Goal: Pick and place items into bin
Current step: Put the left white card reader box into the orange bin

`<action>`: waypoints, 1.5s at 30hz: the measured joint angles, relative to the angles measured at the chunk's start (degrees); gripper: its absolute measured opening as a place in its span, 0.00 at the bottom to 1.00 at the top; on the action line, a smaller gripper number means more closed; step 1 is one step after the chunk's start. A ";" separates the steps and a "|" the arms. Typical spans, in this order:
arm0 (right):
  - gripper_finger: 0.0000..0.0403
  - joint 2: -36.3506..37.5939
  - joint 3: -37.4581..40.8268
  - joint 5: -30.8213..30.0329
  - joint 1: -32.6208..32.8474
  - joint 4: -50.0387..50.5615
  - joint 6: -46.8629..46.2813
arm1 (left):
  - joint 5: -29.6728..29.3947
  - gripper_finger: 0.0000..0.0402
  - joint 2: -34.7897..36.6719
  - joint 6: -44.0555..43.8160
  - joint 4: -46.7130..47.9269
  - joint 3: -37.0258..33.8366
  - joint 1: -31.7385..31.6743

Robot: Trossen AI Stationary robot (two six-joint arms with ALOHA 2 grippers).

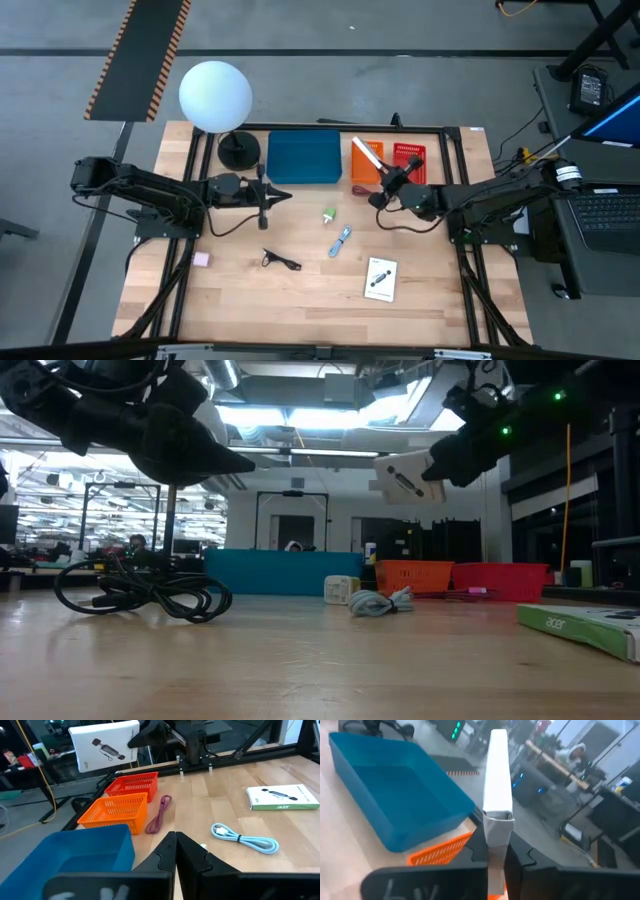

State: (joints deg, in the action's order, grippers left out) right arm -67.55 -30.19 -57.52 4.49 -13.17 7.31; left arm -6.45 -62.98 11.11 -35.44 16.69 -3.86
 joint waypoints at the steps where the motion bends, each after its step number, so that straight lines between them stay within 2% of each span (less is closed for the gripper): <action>1: 0.03 -0.28 -1.73 0.03 0.00 3.51 -1.73 | -0.04 0.01 0.00 0.64 -0.01 0.00 0.00; 7: 0.03 -3.18 -13.31 0.13 -0.65 25.67 -12.81 | -0.07 0.01 0.00 2.00 -0.02 0.02 0.00; 14: 0.03 -11.09 -27.62 2.47 -2.44 48.62 -21.94 | -0.07 0.01 0.00 2.11 -0.02 0.02 0.00; 21: 0.03 -19.33 -40.28 10.06 -5.38 64.86 -25.33 | -0.07 0.01 0.00 2.11 0.02 0.04 0.00; 27: 0.03 -26.07 -48.47 12.11 -6.88 76.69 -25.33 | -0.07 0.01 0.00 2.07 0.04 0.04 0.00; 32: 0.03 -31.08 -53.79 16.64 -8.19 83.12 -25.32 | -0.07 0.01 0.00 1.71 0.07 0.04 0.00; 45: 0.03 -35.94 -55.45 17.28 -10.60 85.39 -25.31 | -0.07 0.01 0.00 1.67 0.09 0.07 0.00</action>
State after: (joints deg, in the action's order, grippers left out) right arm -103.49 -85.65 -40.23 -6.11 72.23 -18.00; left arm -6.52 -62.98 12.78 -35.35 16.75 -3.86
